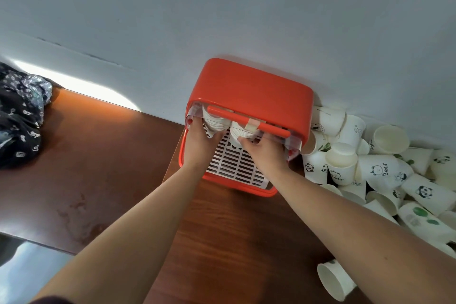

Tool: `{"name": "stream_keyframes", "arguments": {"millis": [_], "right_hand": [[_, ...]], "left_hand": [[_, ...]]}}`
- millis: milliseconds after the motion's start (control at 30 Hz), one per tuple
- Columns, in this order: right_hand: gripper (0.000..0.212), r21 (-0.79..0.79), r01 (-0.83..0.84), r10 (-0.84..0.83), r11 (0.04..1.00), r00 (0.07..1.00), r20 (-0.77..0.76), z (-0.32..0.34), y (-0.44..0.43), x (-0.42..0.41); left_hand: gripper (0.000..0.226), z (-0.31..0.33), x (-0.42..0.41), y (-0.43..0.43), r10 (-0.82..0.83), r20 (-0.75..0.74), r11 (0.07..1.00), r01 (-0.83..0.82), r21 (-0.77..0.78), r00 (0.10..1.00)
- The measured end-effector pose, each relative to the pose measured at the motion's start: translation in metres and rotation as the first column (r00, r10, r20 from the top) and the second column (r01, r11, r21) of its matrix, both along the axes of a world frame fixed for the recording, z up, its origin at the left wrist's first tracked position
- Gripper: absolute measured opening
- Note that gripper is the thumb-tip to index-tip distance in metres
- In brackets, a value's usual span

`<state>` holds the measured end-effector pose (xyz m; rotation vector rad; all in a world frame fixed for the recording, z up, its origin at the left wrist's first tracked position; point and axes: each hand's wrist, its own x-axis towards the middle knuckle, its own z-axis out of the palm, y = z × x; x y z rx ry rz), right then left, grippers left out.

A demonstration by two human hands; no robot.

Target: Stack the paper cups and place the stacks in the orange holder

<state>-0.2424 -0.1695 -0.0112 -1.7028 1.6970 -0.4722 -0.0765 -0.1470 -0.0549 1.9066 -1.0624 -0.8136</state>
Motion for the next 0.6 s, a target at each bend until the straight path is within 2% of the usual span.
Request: {"name": "stream_keyframes", "arguments": {"millis": [133, 200, 433, 600], "right_hand": [[0.029, 0.043, -0.008, 0.007, 0.999, 1.000, 0.023, -0.005, -0.001, 0.007], [0.030, 0.047, -0.022, 0.020, 0.999, 0.998, 0.051, -0.005, -0.001, 0.011], [0.041, 0.041, -0.044, 0.041, 0.998, 0.997, 0.061, -0.001, 0.001, 0.013], [0.063, 0.054, -0.086, 0.083, 0.995, 0.995, 0.056, 0.006, 0.017, -0.003]], "left_hand": [[0.064, -0.001, -0.002, 0.006, 0.023, 0.135, 0.999, -0.017, -0.047, 0.991], [0.067, 0.002, -0.004, 0.011, 0.048, 0.157, 0.995, -0.035, -0.088, 0.986], [0.072, 0.007, -0.002, 0.016, 0.014, 0.098, 0.998, -0.008, -0.060, 0.995], [0.071, 0.008, 0.003, 0.028, -0.061, 0.090, 0.998, 0.061, 0.005, 0.994]]}}
